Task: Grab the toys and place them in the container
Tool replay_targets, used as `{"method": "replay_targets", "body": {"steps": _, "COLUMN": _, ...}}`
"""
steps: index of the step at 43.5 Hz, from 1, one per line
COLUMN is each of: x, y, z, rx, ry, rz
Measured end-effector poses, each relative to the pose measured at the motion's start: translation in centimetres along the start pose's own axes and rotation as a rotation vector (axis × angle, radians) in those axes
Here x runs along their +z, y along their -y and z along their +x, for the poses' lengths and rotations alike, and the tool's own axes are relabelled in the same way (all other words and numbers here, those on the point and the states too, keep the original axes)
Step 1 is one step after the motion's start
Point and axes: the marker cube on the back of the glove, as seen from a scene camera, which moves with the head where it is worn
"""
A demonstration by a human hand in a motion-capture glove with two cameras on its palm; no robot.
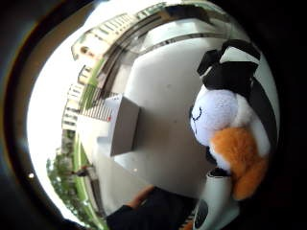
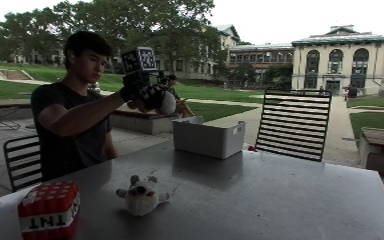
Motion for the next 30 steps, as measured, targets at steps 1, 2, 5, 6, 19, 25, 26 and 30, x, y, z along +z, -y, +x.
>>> {"method": "replay_targets", "body": {"steps": 1, "x": -0.4, "y": 0.4, "z": -1.3, "rx": -0.014, "ry": -0.001, "rz": -0.005}}
{"method": "replay_targets", "body": {"steps": 2, "x": -0.8, "y": 0.8, "z": -2.4, "rx": -0.029, "ry": -0.001, "rz": -0.011}}
{"method": "replay_targets", "body": {"steps": 5, "x": -1.6, "y": 2.2, "z": -5.9, "rx": -0.070, "ry": 0.008, "rz": -0.034}}
{"method": "replay_targets", "body": {"steps": 6, "x": -1.8, "y": 2.6, "z": -7.1, "rx": -0.081, "ry": 0.014, "rz": -0.043}}
{"method": "replay_targets", "body": {"steps": 19, "x": -3.0, "y": 4.9, "z": -26.3, "rx": -0.220, "ry": 0.069, "rz": -0.122}}
{"method": "replay_targets", "body": {"steps": 25, "x": -1.8, "y": 5.5, "z": -31.3, "rx": -0.383, "ry": 0.102, "rz": -0.088}}
{"method": "replay_targets", "body": {"steps": 26, "x": -1.3, "y": 6.3, "z": -30.9, "rx": -0.381, "ry": 0.105, "rz": -0.085}}
{"method": "replay_targets", "body": {"steps": 30, "x": 0.8, "y": 7.4, "z": -31.0, "rx": -0.418, "ry": 0.087, "rz": -0.088}}
